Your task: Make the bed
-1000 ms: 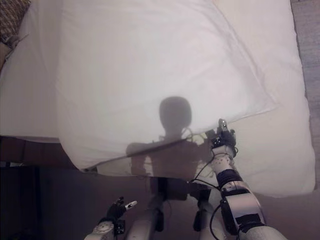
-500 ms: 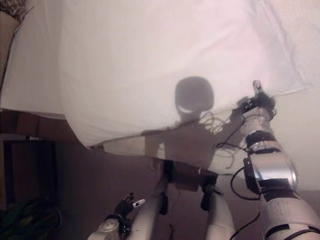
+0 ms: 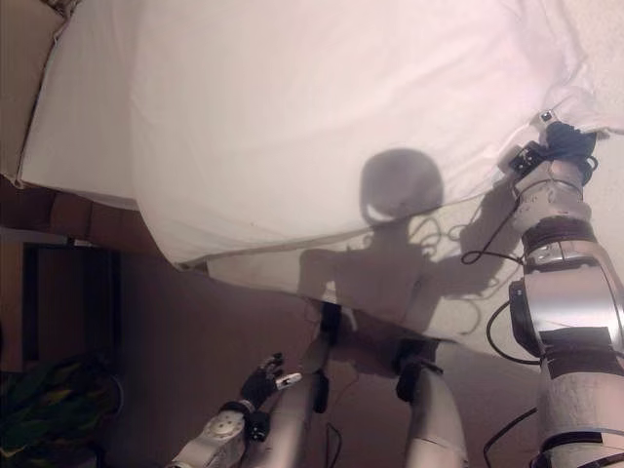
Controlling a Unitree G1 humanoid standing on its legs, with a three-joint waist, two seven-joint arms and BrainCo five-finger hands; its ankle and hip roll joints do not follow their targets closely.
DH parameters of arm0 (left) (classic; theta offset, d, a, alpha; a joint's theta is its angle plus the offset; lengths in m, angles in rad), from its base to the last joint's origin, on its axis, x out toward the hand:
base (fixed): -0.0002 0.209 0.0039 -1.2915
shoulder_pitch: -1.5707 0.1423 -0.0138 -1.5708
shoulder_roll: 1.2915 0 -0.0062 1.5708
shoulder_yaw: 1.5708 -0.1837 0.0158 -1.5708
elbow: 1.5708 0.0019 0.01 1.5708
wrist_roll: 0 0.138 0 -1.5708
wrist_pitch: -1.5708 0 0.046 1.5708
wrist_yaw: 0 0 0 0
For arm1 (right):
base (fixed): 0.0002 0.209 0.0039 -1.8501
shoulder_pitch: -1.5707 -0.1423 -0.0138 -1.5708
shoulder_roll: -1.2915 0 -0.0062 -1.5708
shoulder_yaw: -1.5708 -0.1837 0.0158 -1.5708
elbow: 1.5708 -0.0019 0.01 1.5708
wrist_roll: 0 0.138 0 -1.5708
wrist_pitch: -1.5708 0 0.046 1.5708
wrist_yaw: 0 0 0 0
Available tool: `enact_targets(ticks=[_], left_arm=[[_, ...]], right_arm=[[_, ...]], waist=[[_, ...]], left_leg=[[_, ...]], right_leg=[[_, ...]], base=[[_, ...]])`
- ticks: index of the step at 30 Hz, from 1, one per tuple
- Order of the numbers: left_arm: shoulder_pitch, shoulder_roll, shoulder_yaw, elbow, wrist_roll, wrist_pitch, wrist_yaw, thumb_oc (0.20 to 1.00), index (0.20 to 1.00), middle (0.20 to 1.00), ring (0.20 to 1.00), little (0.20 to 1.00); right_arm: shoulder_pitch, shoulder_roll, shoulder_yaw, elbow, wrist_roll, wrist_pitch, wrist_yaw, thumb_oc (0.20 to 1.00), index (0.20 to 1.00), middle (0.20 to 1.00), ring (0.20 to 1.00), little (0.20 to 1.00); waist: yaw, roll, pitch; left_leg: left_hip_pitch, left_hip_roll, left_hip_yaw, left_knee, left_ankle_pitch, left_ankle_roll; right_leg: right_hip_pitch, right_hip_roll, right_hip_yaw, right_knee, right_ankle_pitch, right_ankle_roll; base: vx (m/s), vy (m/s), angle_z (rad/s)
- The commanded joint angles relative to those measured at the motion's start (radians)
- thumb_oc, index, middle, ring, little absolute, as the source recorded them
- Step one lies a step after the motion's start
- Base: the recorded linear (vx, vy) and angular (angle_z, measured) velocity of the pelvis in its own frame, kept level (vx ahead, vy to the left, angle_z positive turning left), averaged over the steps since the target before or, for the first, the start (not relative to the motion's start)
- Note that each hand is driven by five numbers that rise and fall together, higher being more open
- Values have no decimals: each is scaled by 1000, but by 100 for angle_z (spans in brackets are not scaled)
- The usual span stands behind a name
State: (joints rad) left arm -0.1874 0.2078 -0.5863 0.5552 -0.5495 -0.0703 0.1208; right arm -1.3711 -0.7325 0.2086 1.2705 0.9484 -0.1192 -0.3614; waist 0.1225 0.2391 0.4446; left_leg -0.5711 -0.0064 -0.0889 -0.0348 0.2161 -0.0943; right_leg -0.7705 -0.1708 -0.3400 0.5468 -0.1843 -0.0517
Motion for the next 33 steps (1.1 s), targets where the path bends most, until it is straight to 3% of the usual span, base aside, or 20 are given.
enact_targets(ticks=[1,5,9,13,19,25,29,33], left_arm=[[-54,21,-29,-85,-124,-14,-40,1000,1000,1000,1000,1000],[-85,22,-58,-201,-237,-16,-54,1000,1000,1000,1000,1000],[-185,16,-88,-329,-371,-31,-32,1000,1000,1000,1000,1000],[-288,-21,-103,-354,-483,-46,6,1000,1000,1000,1000,1000],[-433,-144,-121,-205,-667,-52,64,1000,1000,1000,1000,1000],[-511,-244,-109,-46,-796,3,86,1000,1000,1000,1000,1000],[-593,-319,-3,74,-893,-27,120,1000,1000,1000,1000,1000],[-668,-319,112,150,-887,-79,165,1000,1000,1000,1000,1000]], right_arm=[[-74,-38,40,-93,57,-82,-11,200,200,200,200,200],[-80,-12,34,-108,111,-84,-10,200,200,200,200,200],[-71,62,29,-152,191,-91,-12,200,200,200,200,200],[-27,143,13,-254,239,-142,-22,200,200,200,200,200],[49,229,13,-419,281,-185,-24,200,200,200,200,200],[78,282,42,-516,297,-203,-34,200,200,200,200,200],[120,316,71,-598,265,-209,-45,200,200,200,200,200],[203,340,60,-693,228,-231,-57,200,200,200,200,200]], waist=[[-13,-33,67],[-29,-40,63],[-59,-72,57],[-90,-101,48],[-142,-124,35],[-176,-132,19],[-198,-149,3],[-207,-166,-9]], left_leg=[[190,-51,49,-52,-104,10],[220,-55,53,-52,-114,13],[260,-60,71,-52,-129,19],[285,-60,92,-52,-140,26],[333,-65,112,-52,-149,35],[363,-71,123,-52,-157,37],[376,-72,133,-52,-160,37],[385,-69,135,-52,-160,33]], right_leg=[[210,99,97,-358,183,127],[238,97,104,-359,183,127],[295,108,116,-406,208,135],[326,118,136,-433,224,139],[358,118,157,-418,214,137],[377,108,171,-404,206,138],[379,105,180,-390,202,138],[385,104,179,-388,203,138]], base=[[-9,52,-9],[-11,37,-2],[-15,30,-1],[-16,55,-19],[-17,55,-24],[-12,50,-9],[-11,17,-1],[-4,-9,0]])
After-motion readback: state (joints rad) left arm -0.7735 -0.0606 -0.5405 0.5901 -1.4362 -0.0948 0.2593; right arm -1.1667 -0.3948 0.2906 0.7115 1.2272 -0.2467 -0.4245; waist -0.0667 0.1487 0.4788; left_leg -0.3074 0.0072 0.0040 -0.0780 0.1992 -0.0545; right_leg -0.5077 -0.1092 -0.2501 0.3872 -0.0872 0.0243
